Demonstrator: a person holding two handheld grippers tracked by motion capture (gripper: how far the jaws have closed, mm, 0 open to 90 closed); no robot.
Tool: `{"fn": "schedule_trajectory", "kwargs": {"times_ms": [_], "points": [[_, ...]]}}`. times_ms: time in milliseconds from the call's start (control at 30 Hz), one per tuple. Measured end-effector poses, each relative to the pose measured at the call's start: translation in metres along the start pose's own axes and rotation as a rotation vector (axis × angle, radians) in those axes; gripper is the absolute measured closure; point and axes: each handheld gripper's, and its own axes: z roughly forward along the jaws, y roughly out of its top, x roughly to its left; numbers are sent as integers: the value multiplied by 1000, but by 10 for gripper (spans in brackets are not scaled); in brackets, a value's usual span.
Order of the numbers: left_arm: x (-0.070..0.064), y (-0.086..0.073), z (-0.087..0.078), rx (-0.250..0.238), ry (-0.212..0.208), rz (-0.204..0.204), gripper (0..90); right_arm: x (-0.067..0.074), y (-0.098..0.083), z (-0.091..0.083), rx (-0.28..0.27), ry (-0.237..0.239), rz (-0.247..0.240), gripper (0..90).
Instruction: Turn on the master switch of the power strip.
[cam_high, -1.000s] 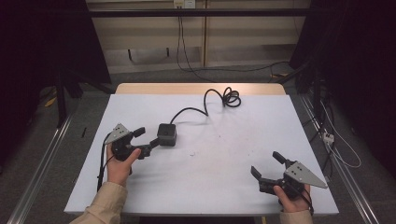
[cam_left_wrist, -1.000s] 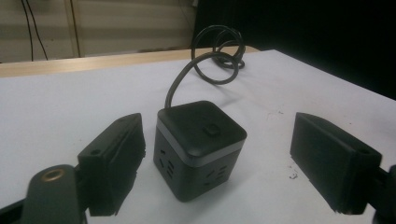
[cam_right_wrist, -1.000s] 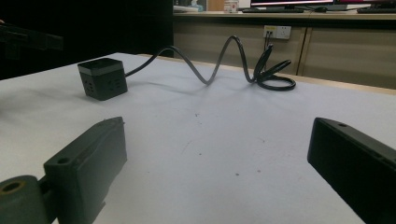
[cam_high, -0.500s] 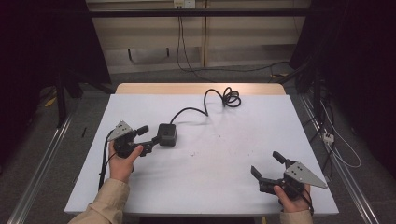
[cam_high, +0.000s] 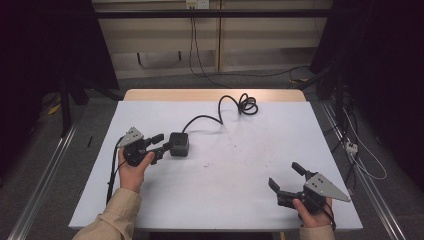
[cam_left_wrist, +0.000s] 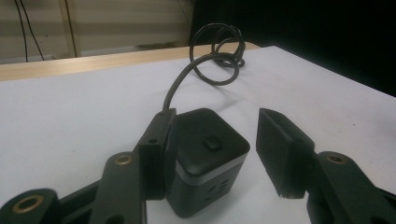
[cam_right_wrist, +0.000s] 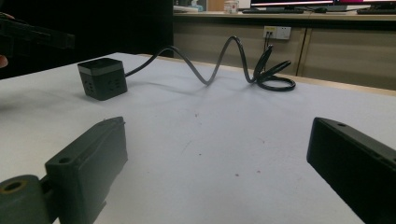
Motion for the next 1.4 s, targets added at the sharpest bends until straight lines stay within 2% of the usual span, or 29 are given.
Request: {"fn": "schedule_trajectory", "kwargs": {"times_ms": [467, 533, 667, 1067, 1200, 1367, 1400], "points": [[6, -2, 5, 14, 23, -14, 609, 0, 0, 1, 4, 3, -4, 46], [7, -2, 6, 16, 18, -20, 627, 0, 0, 1, 3, 3, -5, 46], [7, -1, 8, 42, 11, -1, 659, 1, 0, 1, 2, 4, -14, 47], [3, 2, 16, 56, -14, 4, 752, 0, 0, 0, 2, 3, -14, 48], [3, 3, 17, 51, -4, 5, 772, -1, 1, 0, -1, 2, -14, 49], [4, 5, 18, 51, -15, -3, 799, -1, 1, 0, 0, 0, -12, 49], [4, 5, 18, 55, -4, 2, 807, -1, 0, 0, 0, 1, -10, 49]]}}
